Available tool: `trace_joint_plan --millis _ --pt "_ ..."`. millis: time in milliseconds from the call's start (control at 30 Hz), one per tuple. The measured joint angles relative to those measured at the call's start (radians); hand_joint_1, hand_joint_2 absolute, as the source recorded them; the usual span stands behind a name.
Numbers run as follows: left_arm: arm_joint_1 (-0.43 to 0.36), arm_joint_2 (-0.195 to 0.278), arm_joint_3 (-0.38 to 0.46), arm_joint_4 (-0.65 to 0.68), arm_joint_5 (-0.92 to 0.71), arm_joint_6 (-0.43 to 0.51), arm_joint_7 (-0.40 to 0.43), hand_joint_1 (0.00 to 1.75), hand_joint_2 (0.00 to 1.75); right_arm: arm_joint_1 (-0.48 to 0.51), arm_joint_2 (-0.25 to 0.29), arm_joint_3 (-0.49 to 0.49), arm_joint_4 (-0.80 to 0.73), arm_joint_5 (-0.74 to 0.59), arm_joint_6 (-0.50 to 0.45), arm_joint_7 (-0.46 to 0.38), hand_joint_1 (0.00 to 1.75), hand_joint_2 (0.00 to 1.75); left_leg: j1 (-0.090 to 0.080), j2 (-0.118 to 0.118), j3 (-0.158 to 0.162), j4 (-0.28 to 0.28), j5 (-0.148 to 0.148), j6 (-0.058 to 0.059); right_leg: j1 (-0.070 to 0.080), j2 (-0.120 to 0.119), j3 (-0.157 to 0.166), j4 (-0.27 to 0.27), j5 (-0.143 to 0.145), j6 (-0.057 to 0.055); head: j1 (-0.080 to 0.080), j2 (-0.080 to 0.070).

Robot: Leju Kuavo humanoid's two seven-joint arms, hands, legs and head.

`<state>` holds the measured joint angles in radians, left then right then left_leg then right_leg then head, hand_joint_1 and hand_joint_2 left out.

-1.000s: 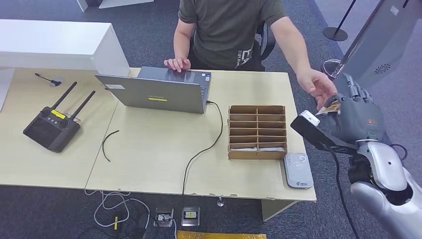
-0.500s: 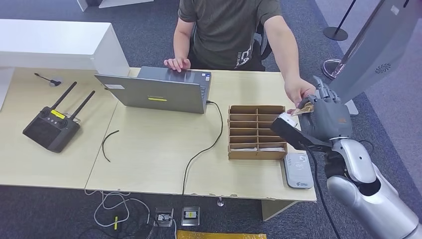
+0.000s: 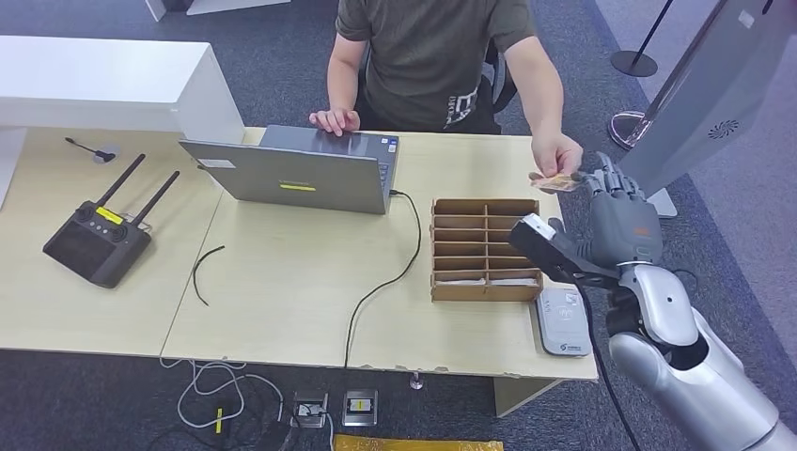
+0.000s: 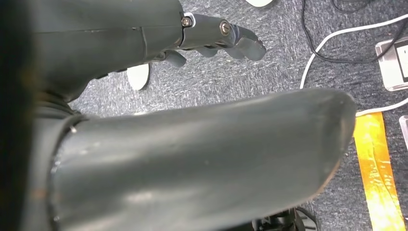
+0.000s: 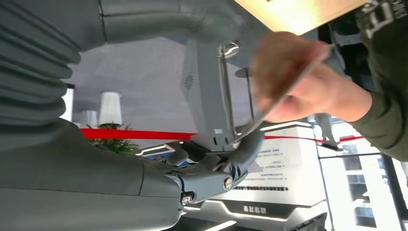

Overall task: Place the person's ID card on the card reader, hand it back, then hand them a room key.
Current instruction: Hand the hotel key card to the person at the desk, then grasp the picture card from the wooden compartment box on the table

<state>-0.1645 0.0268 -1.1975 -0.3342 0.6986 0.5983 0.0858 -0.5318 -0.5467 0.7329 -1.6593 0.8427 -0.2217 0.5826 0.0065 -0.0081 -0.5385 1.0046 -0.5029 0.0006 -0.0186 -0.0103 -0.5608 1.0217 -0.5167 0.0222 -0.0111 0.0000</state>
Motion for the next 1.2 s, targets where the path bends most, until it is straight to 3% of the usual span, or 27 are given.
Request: trace_joint_plan --millis 200,333,467,900,1200 --pt "0.004 0.000 0.000 0.000 -0.002 0.000 0.000 0.00 0.00 0.031 -0.001 -0.006 -0.002 -0.024 0.099 0.050 0.00 0.00 0.000 0.000 0.001 0.000 0.000 0.000 0.000 0.000 0.000 0.000 0.000 0.000 0.000 0.000" --pt "0.012 0.000 0.000 0.001 0.006 0.004 0.000 0.00 0.00 0.061 -0.003 -0.019 -0.011 0.001 0.223 0.094 0.00 0.00 0.000 0.000 0.001 0.000 0.000 0.000 0.000 0.000 0.000 0.000 0.000 0.000 0.000 0.000" --pt "0.022 -0.001 0.003 0.002 0.019 0.021 0.000 0.00 0.00 0.100 0.002 -0.056 -0.023 0.065 0.352 0.112 0.00 1.75 0.000 0.000 0.000 0.000 0.000 0.000 0.000 0.000 0.000 0.000 0.000 0.000 0.000 0.000" --pt "0.025 -0.002 0.004 0.002 0.015 0.032 0.000 0.00 0.00 0.133 0.006 -0.097 -0.053 0.035 0.401 0.116 0.00 1.75 0.000 0.000 0.001 0.000 0.000 0.000 0.000 0.001 0.000 0.000 0.000 0.000 0.000 0.000" --pt "0.025 -0.004 0.006 0.002 0.004 0.029 0.000 0.00 0.00 0.131 0.000 -0.069 -0.052 0.027 0.355 0.116 0.00 1.75 0.000 0.000 0.000 0.000 0.000 0.000 0.000 0.001 0.000 0.000 0.000 0.000 0.000 0.000"
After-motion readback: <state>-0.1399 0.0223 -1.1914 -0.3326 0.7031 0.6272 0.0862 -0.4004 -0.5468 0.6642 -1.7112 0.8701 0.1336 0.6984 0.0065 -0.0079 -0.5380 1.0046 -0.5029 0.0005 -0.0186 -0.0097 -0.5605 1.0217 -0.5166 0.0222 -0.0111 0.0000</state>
